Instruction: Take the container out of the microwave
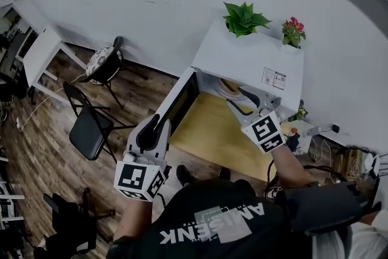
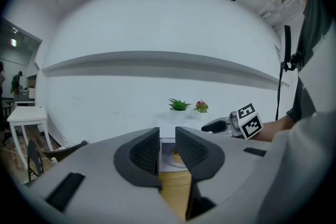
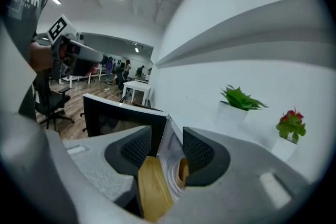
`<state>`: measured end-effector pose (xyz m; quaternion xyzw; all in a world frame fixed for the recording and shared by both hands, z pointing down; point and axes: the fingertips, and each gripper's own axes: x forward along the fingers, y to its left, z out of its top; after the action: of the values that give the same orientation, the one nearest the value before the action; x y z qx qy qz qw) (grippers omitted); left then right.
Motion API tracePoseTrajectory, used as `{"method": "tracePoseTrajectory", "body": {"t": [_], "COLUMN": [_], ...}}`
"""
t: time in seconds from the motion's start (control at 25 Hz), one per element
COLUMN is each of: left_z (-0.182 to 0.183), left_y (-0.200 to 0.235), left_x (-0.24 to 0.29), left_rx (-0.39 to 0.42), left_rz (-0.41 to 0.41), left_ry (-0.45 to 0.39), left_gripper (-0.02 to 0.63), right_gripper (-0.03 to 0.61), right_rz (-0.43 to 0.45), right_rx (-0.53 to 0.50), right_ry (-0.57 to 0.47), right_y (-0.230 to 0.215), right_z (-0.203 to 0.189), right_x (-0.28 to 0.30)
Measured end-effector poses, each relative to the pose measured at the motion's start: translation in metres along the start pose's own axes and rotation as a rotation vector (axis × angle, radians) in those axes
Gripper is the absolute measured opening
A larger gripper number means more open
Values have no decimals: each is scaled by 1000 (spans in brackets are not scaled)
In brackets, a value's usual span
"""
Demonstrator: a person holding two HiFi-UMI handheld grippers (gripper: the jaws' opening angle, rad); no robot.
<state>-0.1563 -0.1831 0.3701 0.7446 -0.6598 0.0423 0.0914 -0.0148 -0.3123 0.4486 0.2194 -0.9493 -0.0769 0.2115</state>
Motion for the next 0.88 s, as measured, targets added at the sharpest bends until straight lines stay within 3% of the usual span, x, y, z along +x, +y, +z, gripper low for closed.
{"method": "tracePoseTrajectory", "body": {"t": [0.2, 0.48, 0.88], "left_z": [-13, -30, -32], "left_y": [8, 15, 20], "left_x": [-2, -8, -18], "left_rx": [-8, -63, -103], "left_rz": [36, 81, 158], "left_ry": [23, 42, 30], "left_gripper": [77, 77, 77], "right_gripper": [169, 169, 170], "right_rz": [62, 74, -2], "right_rx": [-42, -95, -129], "right_ry": [77, 178, 328], "right_y": [13, 10, -21], "right_z": [-36, -88, -150], "right_x": [31, 71, 114]}}
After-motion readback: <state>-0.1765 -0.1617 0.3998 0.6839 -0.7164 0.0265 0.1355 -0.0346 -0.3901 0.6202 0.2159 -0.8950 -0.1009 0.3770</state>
